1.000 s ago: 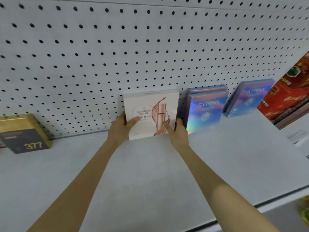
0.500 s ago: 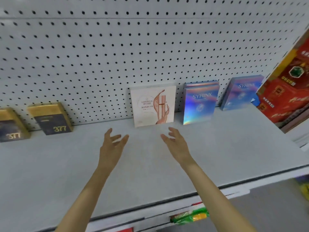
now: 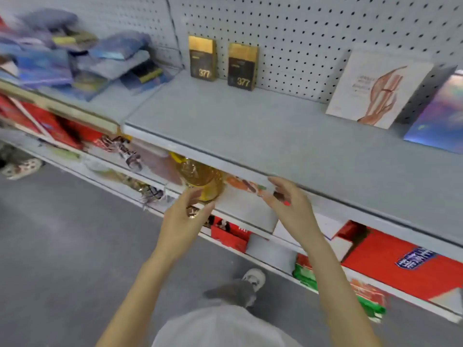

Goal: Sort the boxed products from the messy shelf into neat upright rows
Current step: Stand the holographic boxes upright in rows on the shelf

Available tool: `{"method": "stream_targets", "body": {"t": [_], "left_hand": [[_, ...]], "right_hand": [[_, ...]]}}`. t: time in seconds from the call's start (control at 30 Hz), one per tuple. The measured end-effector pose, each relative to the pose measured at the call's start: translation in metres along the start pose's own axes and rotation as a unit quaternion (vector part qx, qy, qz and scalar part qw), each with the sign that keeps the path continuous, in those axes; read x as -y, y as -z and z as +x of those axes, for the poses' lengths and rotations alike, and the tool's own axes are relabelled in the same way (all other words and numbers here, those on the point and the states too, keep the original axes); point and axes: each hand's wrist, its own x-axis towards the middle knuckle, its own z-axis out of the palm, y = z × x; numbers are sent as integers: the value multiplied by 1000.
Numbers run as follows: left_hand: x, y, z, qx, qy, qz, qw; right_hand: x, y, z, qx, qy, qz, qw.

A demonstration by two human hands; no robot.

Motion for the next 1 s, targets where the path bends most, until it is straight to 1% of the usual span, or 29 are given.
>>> {"method": "stream_targets", "body": {"t": [0.1, 0.17, 0.3, 0.4, 0.5, 0.57, 0.63, 0.67, 0.73, 0.83, 0.9, 1.0], "left_hand": [[21, 39, -20, -35, 38, 7, 999], [34, 61, -25, -59, 41, 11, 997], [56, 99, -19, -73, 33, 36, 996], [83, 130, 0, -83, 42, 23, 995], [117, 178, 32, -95, 41, -4, 995], [138, 220, 56, -91, 39, -1, 995], [160, 287, 88, -98, 47, 9, 994], [164, 296, 89, -101, 47, 8, 994], [176, 341, 107, -108, 50, 11, 993], [190, 409, 147, -120, 53, 27, 991], [195, 438, 177, -117, 47, 19, 992], [205, 454, 212, -114, 38, 2, 993]], "right_hand": [[8, -41, -13, 66, 28, -19, 997], [12, -64, -16, 99, 28, -27, 994], [27, -108, -1, 122, 32, -65, 990], [43, -153, 21, 136, 48, -85, 986], [64, -214, 59, 155, 60, -76, 983], [82, -259, 82, 150, 59, -70, 984], [115, -322, 114, 142, 48, -51, 987], [119, -329, 115, 143, 40, -30, 988], [139, -367, 131, 144, 40, 3, 989], [174, -422, 152, 117, 45, 13, 992], [188, -444, 171, 105, 40, 16, 994], [201, -464, 202, 68, 5, 26, 997]]}}
